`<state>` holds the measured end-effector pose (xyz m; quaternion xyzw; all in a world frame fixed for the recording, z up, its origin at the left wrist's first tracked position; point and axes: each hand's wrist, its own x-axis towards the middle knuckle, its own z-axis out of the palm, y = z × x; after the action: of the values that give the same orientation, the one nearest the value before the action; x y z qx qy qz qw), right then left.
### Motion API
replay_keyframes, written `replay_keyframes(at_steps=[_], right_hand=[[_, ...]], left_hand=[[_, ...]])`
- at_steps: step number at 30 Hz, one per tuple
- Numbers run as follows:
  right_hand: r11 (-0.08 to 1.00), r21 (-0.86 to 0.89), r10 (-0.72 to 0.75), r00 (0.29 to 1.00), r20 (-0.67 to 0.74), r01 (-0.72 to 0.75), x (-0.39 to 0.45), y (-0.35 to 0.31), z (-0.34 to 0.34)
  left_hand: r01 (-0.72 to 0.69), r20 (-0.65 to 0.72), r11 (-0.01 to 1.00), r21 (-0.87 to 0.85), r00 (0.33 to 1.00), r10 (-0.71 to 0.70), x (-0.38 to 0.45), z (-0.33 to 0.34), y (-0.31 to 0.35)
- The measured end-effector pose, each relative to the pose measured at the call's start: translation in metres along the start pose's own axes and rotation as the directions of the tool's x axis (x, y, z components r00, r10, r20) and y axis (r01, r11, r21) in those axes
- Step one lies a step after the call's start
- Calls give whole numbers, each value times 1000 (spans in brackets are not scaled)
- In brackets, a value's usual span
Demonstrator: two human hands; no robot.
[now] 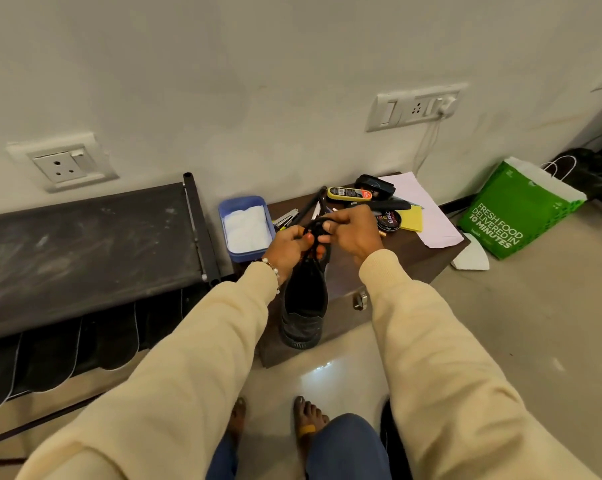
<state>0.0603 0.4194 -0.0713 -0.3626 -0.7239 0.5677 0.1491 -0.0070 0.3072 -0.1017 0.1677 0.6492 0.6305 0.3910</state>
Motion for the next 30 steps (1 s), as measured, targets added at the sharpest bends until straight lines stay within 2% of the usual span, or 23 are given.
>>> replay_keyframes(at_steps=[3,6,8,10,13,17,19,21,24,27,30], right_hand=[[981,193,52,996,-76,-36,-5,10,0],[972,224,117,977,-177,-75,-13,21,2],[973,211,143,965,-218,-96,-18,30,7],[983,156,134,959,-248,-97,-25,36,14],[996,24,87,957,-277,-83,-35,46,23],[968,-246,4,981,-192,-52,-49,62,33],[891,-455,-46,995,-94,-2,-52,66,34],[754,-654,-86,996,-4,62,-54,69,32],[611,-772,-197,978,66,175,-60,78,32],[567,-771,-304,944,132,290,-61,88,32],[576,-737,-325,927,189,352,-62,86,31]], left_hand=[[-81,14,969,235,997,80,4,-6,2],[-109,9,857,504,993,121,2,-3,7],[-81,-85,794,602,983,164,-3,2,7],[8,-213,824,566,967,137,-8,6,1],[170,-381,928,332,924,-33,-17,12,-11],[299,-437,950,85,868,-234,-25,13,-22],[326,-458,944,44,846,-271,-25,15,-25],[347,-489,934,81,831,-266,-27,18,-27],[355,-527,926,126,815,-241,-28,21,-35],[309,-558,938,158,811,-173,-24,24,-45],[200,-584,931,307,812,19,-33,28,-45]])
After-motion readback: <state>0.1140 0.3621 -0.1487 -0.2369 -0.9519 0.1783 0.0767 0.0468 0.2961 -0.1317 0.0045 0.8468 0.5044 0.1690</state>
